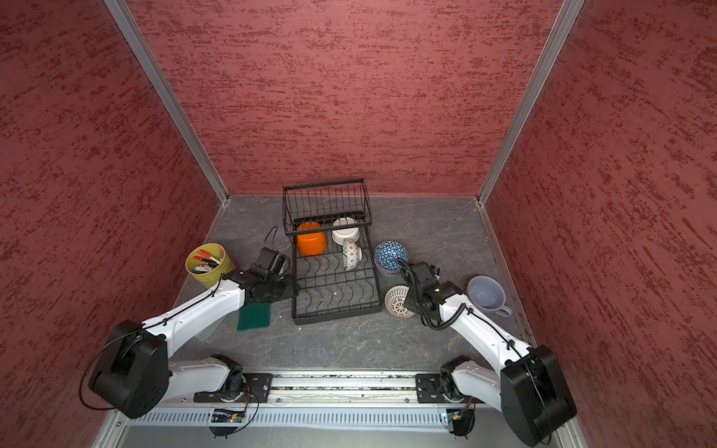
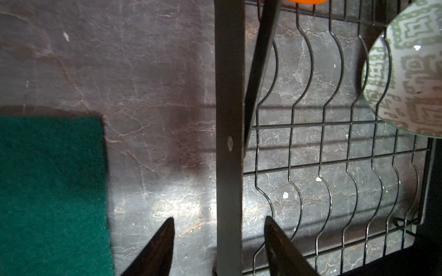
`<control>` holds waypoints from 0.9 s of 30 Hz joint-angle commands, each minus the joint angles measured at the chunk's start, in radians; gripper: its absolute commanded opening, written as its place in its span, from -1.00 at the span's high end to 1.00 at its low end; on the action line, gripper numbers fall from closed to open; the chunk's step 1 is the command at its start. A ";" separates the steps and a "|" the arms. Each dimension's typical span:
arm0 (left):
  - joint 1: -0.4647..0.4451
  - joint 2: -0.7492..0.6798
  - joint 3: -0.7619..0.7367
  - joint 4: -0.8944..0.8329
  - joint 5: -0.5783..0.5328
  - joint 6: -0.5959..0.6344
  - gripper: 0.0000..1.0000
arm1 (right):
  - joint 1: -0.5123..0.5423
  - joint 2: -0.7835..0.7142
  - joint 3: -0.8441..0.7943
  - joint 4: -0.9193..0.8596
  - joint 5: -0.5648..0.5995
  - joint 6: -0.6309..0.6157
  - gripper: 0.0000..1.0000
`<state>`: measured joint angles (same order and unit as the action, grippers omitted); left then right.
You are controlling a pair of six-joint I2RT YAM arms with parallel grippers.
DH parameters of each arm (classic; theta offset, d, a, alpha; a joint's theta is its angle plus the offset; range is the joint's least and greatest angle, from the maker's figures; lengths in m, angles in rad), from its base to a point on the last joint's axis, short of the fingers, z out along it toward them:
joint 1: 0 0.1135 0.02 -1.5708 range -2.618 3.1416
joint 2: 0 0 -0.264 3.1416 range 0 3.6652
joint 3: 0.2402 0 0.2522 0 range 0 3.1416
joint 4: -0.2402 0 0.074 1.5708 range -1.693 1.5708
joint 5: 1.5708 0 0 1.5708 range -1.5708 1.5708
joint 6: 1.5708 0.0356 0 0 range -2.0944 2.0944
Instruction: Load the bowls into the dish rack
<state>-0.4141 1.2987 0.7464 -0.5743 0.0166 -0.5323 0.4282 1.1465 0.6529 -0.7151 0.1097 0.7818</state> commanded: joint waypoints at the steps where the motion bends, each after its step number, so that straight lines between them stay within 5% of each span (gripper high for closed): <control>1: 0.004 0.019 0.014 0.021 -0.029 0.005 -0.10 | -0.004 0.009 -0.006 0.002 0.038 0.026 0.52; 27: -0.015 0.106 -0.007 0.081 -0.047 -0.001 0.36 | -0.005 0.055 0.014 -0.004 0.053 -0.006 0.92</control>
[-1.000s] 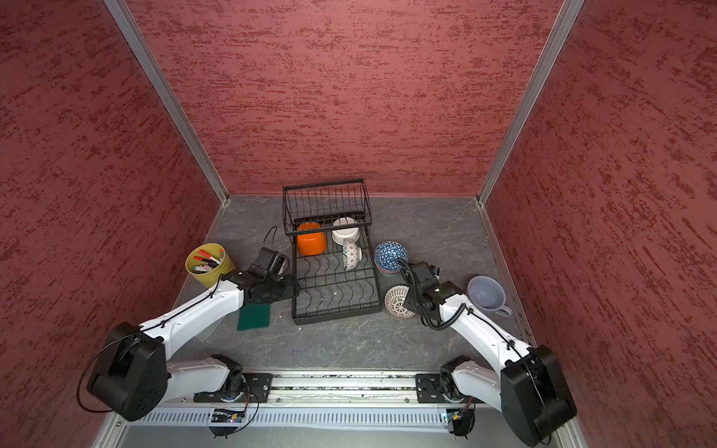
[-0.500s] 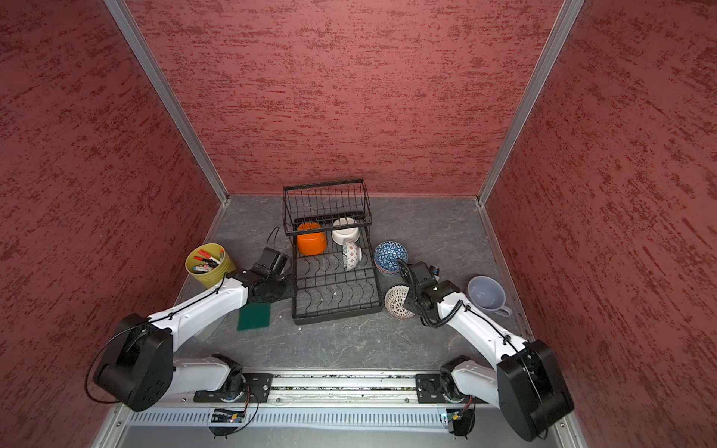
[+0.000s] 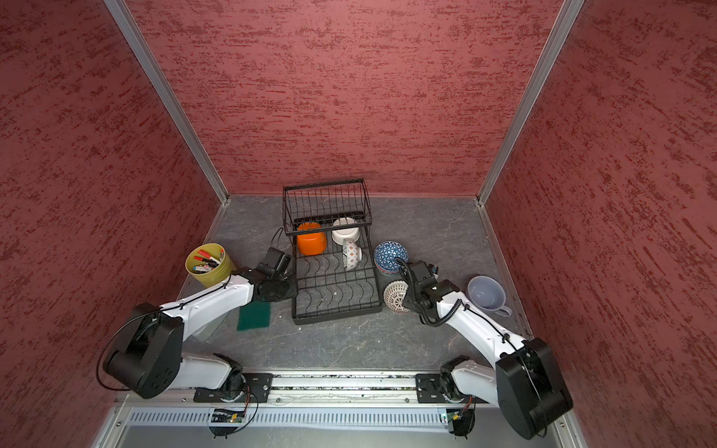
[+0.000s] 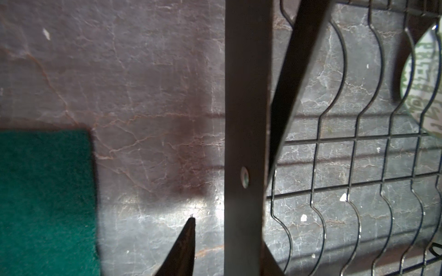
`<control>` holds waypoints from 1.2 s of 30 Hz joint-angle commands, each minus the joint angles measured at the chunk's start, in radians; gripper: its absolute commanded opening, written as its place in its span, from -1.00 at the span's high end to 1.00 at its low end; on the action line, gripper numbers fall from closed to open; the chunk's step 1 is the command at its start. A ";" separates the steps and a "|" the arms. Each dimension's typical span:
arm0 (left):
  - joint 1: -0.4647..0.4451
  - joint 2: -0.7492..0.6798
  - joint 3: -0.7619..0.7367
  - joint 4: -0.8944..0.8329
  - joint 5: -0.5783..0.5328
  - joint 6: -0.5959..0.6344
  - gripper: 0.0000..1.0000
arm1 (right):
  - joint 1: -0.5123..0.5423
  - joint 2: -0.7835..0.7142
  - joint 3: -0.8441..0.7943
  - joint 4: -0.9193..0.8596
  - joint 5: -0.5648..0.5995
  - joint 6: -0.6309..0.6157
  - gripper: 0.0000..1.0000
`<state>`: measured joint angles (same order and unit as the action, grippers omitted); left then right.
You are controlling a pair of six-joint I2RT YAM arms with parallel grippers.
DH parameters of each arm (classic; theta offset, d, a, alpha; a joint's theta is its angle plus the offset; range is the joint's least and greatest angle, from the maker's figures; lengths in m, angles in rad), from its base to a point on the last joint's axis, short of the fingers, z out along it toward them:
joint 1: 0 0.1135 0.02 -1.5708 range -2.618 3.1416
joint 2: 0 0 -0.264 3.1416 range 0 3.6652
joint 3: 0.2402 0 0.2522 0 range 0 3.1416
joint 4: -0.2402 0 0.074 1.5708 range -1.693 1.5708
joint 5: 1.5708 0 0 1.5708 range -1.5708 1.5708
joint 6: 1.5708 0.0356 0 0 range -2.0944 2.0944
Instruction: Load the bowls into the dish rack
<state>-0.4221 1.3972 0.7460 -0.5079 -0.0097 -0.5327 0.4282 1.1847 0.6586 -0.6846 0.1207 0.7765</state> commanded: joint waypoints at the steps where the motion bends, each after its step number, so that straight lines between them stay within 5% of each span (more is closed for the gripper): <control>1: -0.007 0.008 -0.004 0.012 -0.023 0.000 0.38 | -0.005 0.016 0.011 -0.037 0.043 -0.003 0.94; 16: -0.018 -0.010 0.008 -0.015 -0.032 -0.001 0.88 | -0.004 0.010 0.044 -0.061 0.054 -0.027 1.00; 28: -0.021 -0.046 0.031 -0.044 -0.047 0.009 0.54 | -0.005 -0.010 0.052 -0.069 0.059 -0.033 1.00; 36: -0.052 -0.062 0.093 -0.138 -0.134 0.028 0.67 | -0.004 -0.010 0.053 -0.066 0.061 -0.038 1.00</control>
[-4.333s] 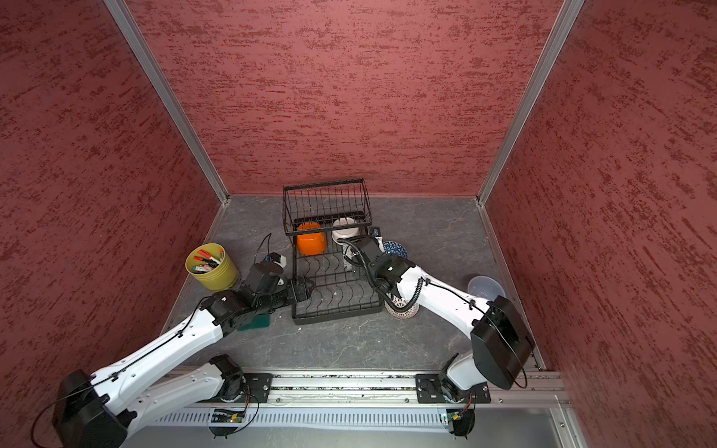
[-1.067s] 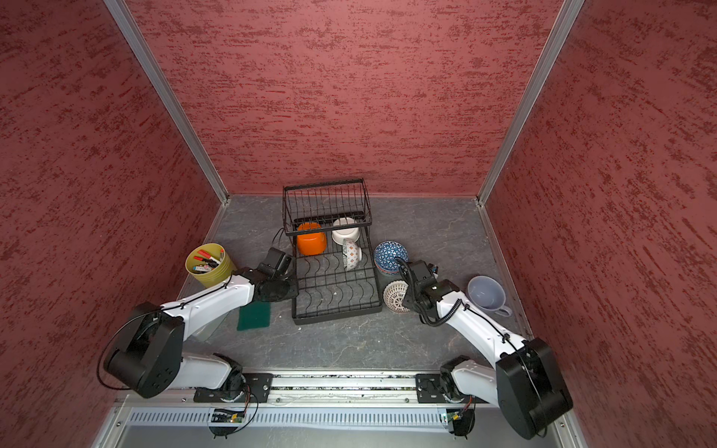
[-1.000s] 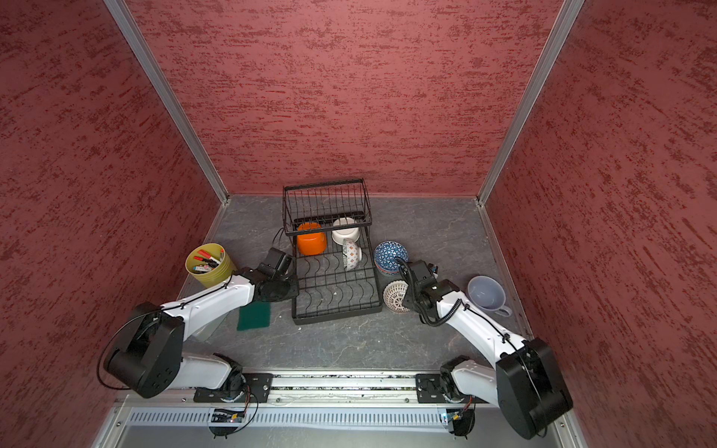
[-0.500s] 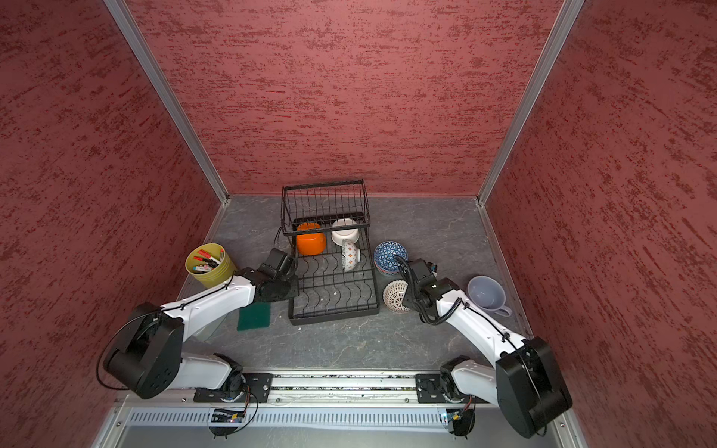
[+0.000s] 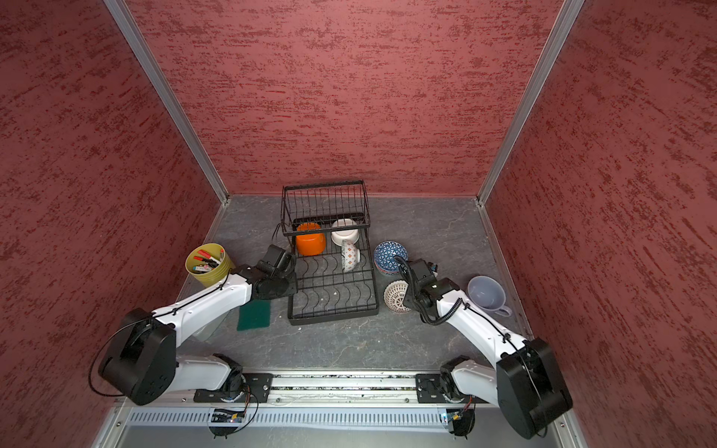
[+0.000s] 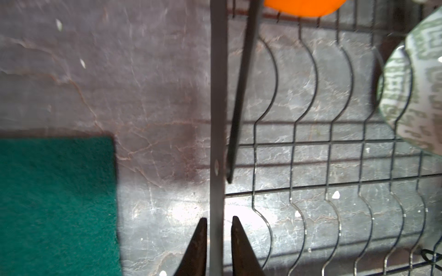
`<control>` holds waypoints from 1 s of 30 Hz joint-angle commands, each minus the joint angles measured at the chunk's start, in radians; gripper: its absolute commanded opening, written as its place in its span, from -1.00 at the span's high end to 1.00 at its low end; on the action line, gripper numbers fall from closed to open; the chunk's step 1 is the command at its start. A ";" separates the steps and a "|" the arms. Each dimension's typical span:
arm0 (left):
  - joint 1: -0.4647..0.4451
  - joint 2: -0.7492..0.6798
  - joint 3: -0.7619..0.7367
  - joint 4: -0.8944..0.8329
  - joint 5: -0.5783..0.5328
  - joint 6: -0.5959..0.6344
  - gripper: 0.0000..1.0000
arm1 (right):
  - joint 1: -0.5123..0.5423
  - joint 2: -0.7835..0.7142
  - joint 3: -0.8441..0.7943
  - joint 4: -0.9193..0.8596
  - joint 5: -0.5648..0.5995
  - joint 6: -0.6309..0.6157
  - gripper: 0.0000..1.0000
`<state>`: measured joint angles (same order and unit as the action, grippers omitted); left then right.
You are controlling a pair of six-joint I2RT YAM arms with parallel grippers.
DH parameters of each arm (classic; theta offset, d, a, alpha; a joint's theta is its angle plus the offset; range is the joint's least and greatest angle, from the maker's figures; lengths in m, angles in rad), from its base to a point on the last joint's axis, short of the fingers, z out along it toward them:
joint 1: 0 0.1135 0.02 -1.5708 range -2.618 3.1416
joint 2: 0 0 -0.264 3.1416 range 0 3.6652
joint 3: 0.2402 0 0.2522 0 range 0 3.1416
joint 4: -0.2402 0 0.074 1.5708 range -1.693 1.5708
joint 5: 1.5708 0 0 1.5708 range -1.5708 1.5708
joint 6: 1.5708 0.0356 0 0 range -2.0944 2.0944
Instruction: Load the bowls into the dish rack
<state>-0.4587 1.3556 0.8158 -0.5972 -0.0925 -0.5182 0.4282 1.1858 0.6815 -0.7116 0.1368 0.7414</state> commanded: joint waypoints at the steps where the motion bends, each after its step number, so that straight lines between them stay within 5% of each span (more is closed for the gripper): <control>1: -0.019 -0.020 0.022 -0.053 -0.055 0.014 0.69 | -0.004 -0.011 0.030 -0.038 0.045 -0.005 1.00; 18: -0.057 -0.002 -0.017 -0.043 -0.075 -0.022 0.99 | -0.004 -0.029 0.064 -0.072 0.070 -0.024 1.00; 30: -0.077 -0.010 -0.053 0.048 -0.004 -0.076 1.00 | 0.008 -0.040 0.111 -0.119 0.100 -0.050 1.00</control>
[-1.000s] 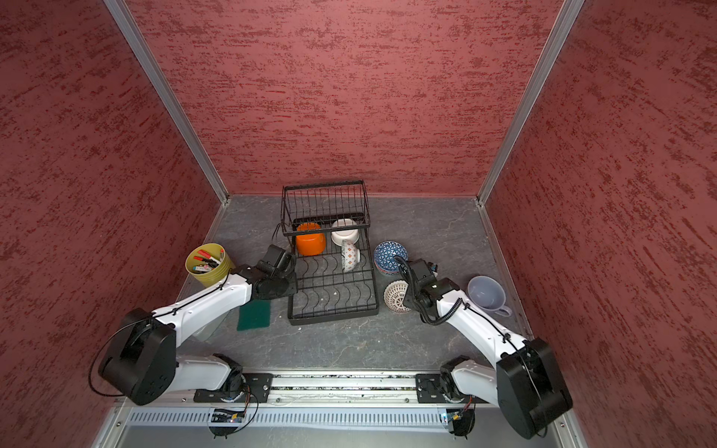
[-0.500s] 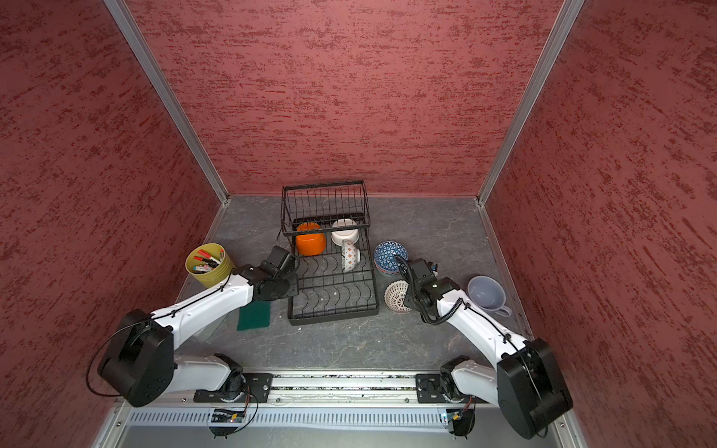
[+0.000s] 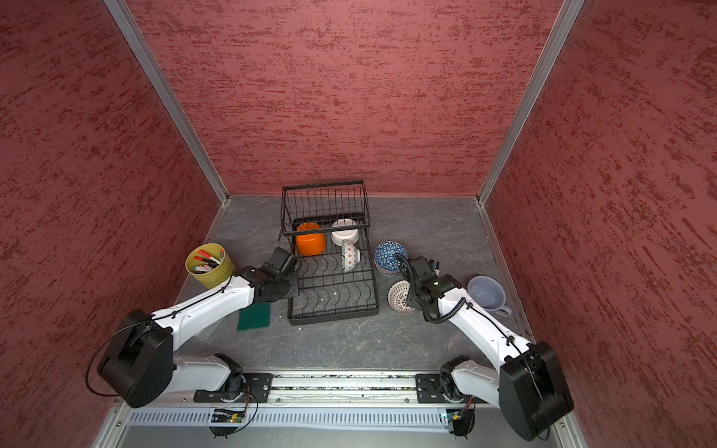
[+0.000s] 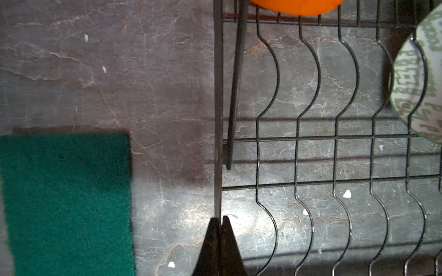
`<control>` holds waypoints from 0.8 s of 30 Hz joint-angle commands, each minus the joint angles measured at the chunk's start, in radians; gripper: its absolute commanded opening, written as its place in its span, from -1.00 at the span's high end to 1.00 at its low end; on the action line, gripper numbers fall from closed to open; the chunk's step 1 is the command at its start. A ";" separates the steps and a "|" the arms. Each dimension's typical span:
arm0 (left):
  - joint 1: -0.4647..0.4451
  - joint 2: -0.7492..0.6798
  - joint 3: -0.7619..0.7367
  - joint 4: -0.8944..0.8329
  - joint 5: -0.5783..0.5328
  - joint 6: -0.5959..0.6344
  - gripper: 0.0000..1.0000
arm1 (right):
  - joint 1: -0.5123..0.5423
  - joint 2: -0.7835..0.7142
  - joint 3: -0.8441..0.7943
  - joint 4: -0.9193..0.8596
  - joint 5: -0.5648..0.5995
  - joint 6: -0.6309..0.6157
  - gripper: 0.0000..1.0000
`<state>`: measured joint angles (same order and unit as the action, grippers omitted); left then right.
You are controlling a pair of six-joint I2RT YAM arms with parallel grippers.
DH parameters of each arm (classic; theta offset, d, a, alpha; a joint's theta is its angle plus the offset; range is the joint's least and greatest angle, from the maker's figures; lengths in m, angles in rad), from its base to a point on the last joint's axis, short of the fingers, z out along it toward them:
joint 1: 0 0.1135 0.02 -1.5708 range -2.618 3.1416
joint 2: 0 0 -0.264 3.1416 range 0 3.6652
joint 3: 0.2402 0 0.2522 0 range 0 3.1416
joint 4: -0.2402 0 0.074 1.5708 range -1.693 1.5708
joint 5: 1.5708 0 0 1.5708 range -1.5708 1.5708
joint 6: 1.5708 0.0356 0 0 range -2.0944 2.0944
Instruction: Load the bowls into the dish rack
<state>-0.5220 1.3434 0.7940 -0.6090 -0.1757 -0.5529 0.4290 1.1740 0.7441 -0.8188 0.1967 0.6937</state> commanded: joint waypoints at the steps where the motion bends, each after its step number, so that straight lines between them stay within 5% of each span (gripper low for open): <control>1: -0.013 0.003 -0.032 0.066 0.083 -0.049 1.00 | 0.011 -0.031 0.054 -0.014 0.044 -0.007 1.00; 24: -0.086 -0.101 -0.106 0.177 0.019 -0.295 1.00 | 0.164 -0.012 0.270 -0.092 0.133 -0.121 1.00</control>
<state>-0.5911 1.2636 0.6998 -0.5014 -0.1970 -0.7269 0.5667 1.1553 0.9642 -0.9146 0.2745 0.5888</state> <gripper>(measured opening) 0.057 0.083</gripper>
